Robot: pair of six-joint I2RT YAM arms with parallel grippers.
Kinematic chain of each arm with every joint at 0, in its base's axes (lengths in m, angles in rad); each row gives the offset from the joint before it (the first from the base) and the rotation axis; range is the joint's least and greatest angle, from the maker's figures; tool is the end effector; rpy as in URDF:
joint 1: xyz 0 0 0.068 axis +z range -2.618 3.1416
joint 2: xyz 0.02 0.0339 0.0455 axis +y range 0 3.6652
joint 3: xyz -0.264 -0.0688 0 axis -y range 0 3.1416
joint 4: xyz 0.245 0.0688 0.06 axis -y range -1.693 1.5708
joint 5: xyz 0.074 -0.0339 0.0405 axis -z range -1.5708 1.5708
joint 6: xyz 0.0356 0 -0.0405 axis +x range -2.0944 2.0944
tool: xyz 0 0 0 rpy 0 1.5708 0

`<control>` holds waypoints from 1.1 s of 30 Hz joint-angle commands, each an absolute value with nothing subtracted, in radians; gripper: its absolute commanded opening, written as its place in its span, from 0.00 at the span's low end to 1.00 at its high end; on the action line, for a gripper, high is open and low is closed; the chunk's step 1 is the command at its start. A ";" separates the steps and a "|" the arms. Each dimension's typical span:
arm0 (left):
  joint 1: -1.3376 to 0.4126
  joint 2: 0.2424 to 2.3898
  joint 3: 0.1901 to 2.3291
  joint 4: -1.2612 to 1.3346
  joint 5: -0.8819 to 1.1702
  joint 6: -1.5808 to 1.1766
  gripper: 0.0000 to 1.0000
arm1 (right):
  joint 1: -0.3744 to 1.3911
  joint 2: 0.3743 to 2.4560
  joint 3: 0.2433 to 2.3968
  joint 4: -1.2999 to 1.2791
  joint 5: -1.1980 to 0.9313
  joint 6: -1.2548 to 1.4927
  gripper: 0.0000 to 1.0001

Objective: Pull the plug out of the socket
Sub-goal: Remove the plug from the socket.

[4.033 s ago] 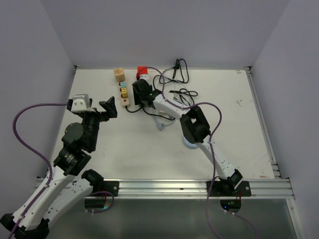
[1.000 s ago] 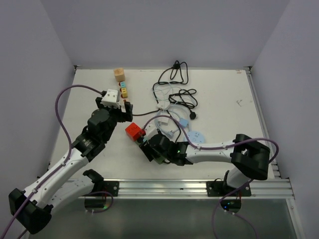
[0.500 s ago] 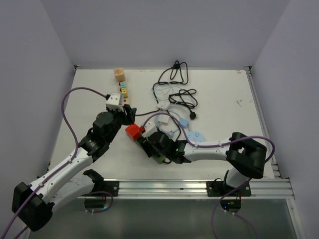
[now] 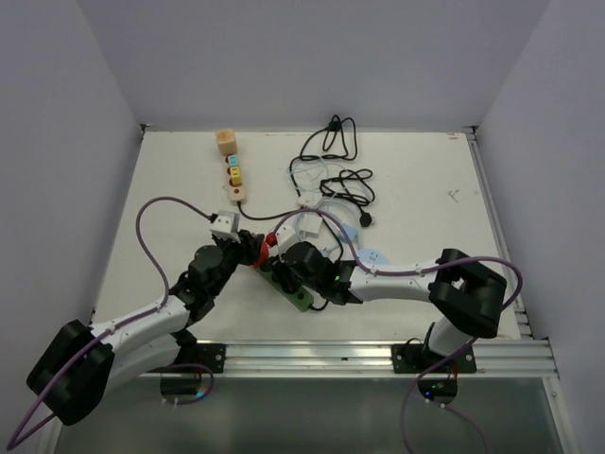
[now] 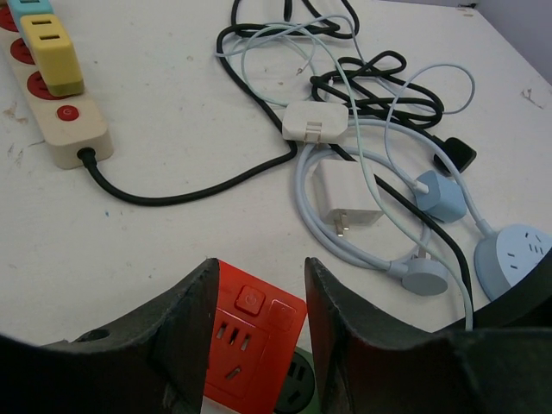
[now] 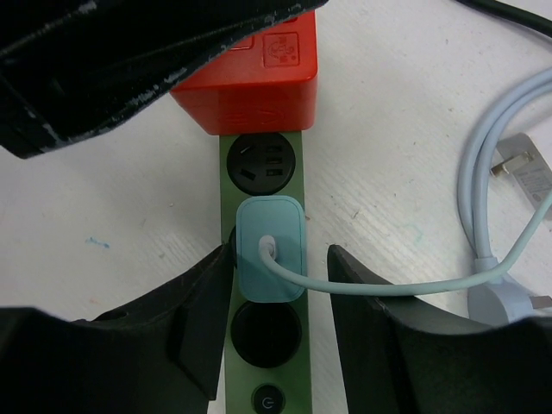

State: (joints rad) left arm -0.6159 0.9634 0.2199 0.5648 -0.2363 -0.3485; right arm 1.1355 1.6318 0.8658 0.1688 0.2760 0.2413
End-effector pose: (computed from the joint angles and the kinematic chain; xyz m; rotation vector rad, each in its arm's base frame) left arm 0.1658 -0.1071 0.1893 0.0617 1.7698 -0.4975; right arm 0.1538 0.3076 0.1895 -0.7977 2.0343 0.4990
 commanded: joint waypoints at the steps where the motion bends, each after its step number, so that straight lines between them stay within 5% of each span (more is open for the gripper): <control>1: -0.624 0.997 0.180 0.805 -0.232 -0.341 0.48 | 1.124 1.654 0.916 0.184 0.253 0.236 0.50; 8: -0.624 1.066 0.132 0.896 -0.236 -0.357 0.47 | 1.123 1.675 0.937 0.175 0.241 0.239 0.42; 19: -0.627 1.080 0.069 0.933 -0.253 -0.429 0.47 | 1.086 1.677 0.917 0.193 0.147 0.287 0.09; 33: -0.638 1.112 0.000 0.954 -0.287 -0.486 0.47 | 1.055 1.675 0.914 0.173 0.089 0.302 0.02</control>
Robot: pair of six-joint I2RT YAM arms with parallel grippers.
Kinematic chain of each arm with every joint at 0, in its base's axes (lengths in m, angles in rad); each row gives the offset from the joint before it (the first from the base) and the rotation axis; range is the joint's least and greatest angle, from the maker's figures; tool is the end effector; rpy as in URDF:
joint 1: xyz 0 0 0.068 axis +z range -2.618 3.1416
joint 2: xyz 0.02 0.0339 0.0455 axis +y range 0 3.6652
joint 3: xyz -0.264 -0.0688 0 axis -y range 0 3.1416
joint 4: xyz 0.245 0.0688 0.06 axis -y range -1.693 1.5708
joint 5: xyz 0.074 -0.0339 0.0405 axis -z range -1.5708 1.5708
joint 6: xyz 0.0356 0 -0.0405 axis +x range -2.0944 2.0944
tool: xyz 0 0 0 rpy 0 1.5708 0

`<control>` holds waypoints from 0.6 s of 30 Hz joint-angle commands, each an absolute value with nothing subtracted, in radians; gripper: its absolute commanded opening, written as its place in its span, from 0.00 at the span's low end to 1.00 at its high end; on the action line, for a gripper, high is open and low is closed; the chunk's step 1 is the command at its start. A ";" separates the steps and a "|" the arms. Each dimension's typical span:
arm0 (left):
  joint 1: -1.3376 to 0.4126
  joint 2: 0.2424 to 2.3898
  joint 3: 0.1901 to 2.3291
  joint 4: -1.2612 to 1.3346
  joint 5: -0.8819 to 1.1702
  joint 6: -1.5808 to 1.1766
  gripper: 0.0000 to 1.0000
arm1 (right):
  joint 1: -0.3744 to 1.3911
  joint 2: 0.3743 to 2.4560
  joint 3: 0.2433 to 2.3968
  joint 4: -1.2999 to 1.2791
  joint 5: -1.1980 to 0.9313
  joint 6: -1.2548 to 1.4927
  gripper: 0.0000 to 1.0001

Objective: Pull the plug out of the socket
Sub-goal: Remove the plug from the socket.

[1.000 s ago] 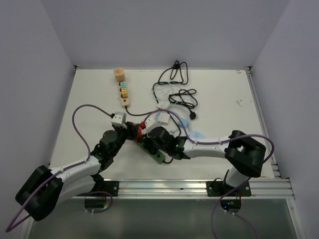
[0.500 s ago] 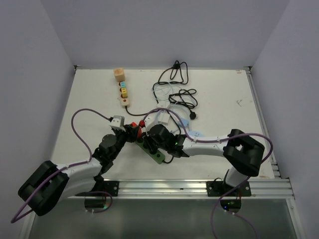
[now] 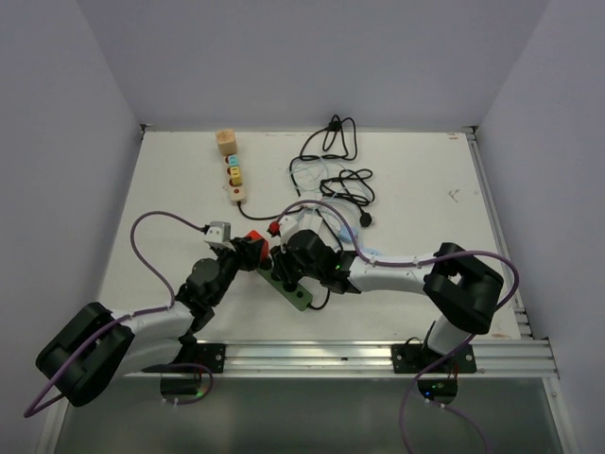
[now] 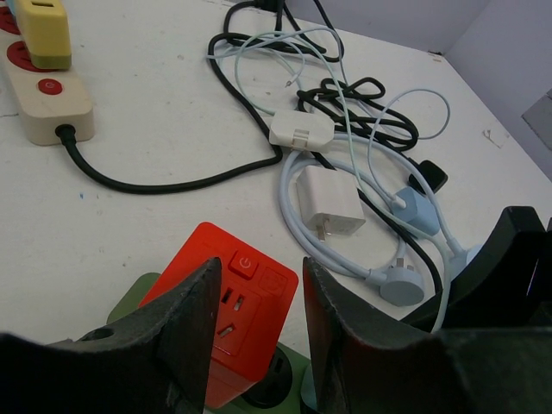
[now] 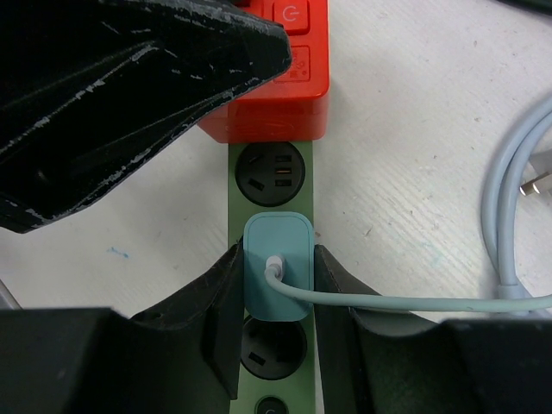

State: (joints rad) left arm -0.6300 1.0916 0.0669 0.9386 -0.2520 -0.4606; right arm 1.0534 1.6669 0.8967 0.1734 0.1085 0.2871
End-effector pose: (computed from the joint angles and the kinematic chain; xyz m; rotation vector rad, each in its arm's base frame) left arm 0.1546 -0.1017 0.1602 -0.0524 1.6905 -0.6175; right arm 0.1782 0.3053 0.1873 -0.7765 2.0984 0.6405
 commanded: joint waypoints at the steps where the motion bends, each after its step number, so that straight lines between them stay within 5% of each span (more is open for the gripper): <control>1: -0.638 1.117 0.000 0.956 -0.287 -0.494 0.46 | 1.058 1.674 0.917 0.157 0.097 0.293 0.02; 18: -0.693 1.281 -0.043 1.019 -0.322 -0.557 0.43 | 1.210 1.729 1.029 -0.038 0.437 0.209 0.00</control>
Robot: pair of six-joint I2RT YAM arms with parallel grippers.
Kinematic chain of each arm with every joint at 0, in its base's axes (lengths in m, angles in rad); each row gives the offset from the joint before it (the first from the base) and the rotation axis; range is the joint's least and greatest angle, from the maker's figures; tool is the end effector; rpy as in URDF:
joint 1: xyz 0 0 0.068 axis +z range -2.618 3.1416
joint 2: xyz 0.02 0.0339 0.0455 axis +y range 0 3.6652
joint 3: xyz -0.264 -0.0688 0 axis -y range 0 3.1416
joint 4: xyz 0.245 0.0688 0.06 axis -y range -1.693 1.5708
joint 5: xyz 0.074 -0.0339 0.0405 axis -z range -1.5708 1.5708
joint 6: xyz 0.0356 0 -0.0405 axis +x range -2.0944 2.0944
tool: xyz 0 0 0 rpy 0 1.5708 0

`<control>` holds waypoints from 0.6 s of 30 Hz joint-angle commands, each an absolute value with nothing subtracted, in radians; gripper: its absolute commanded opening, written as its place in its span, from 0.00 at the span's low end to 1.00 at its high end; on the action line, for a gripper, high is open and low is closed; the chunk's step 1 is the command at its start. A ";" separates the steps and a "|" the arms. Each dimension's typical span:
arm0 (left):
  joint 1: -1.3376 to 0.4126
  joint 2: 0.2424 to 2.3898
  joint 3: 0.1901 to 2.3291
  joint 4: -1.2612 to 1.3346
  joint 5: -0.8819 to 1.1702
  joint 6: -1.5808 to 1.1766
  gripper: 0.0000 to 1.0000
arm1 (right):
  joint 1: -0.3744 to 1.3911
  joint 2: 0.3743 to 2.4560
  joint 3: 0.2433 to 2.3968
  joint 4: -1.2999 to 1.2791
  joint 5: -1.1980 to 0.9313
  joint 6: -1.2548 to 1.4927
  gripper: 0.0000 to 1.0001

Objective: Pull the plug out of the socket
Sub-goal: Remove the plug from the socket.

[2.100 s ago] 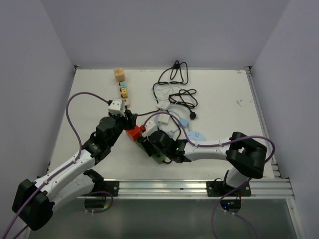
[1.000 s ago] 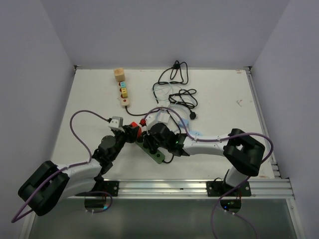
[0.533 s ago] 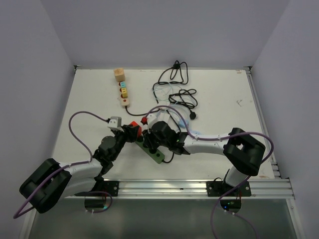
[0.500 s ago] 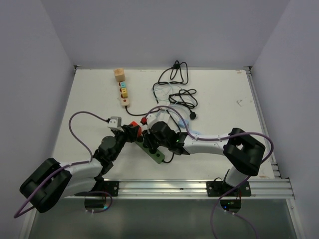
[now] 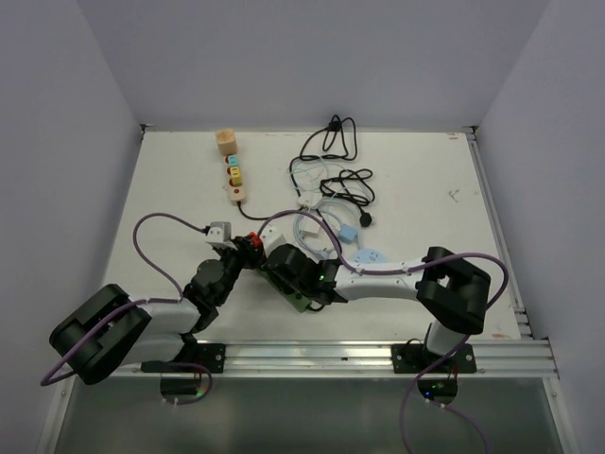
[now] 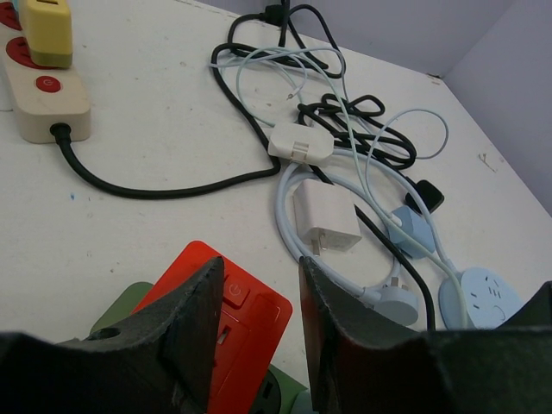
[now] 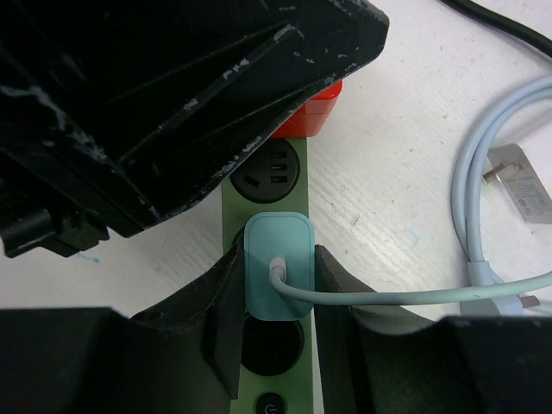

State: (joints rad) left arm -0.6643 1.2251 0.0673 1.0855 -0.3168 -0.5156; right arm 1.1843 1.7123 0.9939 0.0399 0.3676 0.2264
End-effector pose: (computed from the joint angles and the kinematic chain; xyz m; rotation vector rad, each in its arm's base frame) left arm 0.1575 -0.1093 0.1538 -0.1227 1.6742 -0.6388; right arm 0.1493 0.3329 0.1915 -0.8452 2.0547 0.3730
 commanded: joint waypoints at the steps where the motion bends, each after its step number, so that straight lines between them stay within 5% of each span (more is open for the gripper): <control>1: -0.702 1.298 -0.048 1.028 -0.327 -0.557 0.43 | 1.213 1.733 1.034 -0.050 0.460 0.206 0.00; 9: -0.718 1.342 -0.055 1.043 -0.344 -0.577 0.43 | 1.223 1.718 1.032 -0.052 0.448 0.230 0.00; 18: -0.718 1.407 -0.110 1.121 -0.327 -0.615 0.43 | 1.071 1.658 0.940 0.063 0.100 0.379 0.00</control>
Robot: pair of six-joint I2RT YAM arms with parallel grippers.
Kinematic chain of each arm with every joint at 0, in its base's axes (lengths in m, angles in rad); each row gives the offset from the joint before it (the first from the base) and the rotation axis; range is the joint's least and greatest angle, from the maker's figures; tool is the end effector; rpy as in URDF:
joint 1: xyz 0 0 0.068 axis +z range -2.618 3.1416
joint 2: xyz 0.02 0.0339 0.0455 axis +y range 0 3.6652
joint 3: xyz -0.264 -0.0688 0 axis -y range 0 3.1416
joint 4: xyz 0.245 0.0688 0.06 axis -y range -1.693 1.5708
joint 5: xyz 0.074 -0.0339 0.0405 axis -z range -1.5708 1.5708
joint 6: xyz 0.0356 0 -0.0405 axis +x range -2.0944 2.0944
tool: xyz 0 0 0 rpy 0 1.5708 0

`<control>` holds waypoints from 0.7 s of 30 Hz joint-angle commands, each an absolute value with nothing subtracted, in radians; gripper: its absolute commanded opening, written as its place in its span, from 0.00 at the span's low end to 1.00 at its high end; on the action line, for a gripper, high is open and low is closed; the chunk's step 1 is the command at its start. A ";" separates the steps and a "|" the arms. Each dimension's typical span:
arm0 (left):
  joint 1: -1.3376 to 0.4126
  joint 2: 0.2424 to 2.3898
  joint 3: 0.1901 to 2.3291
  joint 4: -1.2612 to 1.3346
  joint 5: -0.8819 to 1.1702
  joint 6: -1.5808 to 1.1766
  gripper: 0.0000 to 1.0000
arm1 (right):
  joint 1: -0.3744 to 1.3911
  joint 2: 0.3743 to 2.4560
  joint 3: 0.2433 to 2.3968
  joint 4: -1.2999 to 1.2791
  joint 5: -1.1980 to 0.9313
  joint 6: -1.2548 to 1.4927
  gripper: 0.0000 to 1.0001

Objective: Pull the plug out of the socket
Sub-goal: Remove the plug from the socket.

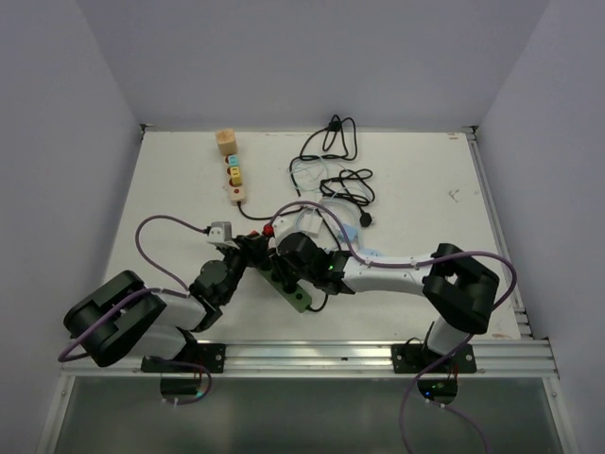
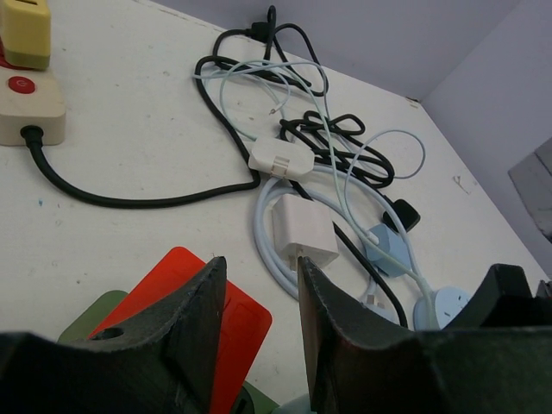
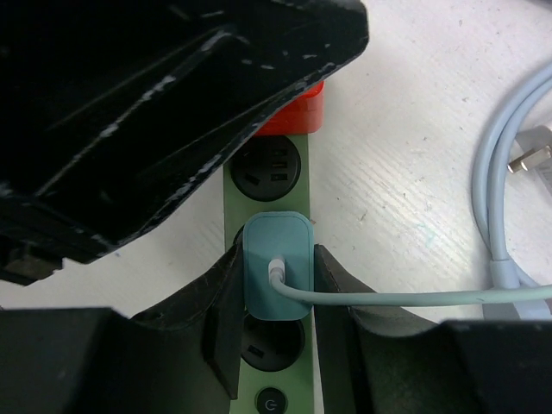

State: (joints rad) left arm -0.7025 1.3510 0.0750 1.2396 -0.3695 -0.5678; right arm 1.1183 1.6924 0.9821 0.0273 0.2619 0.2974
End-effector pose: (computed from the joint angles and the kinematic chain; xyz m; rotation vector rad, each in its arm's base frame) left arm 0.1595 -0.1182 0.1502 -0.1825 1.6380 -0.6839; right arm 0.1661 0.3206 0.1929 -0.7737 2.1333 0.4737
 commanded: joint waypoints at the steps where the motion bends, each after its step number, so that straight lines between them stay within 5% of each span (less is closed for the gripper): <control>1: -0.718 1.419 -0.117 1.135 -0.327 -0.618 0.43 | 1.063 1.657 0.936 0.074 0.086 0.391 0.00; 7: -0.718 1.466 -0.117 1.154 -0.327 -0.630 0.43 | 1.058 1.667 0.960 0.040 0.083 0.367 0.00; 21: -0.718 1.751 -0.155 1.405 -0.285 -0.719 0.41 | 1.186 1.720 1.115 -0.195 0.440 0.293 0.00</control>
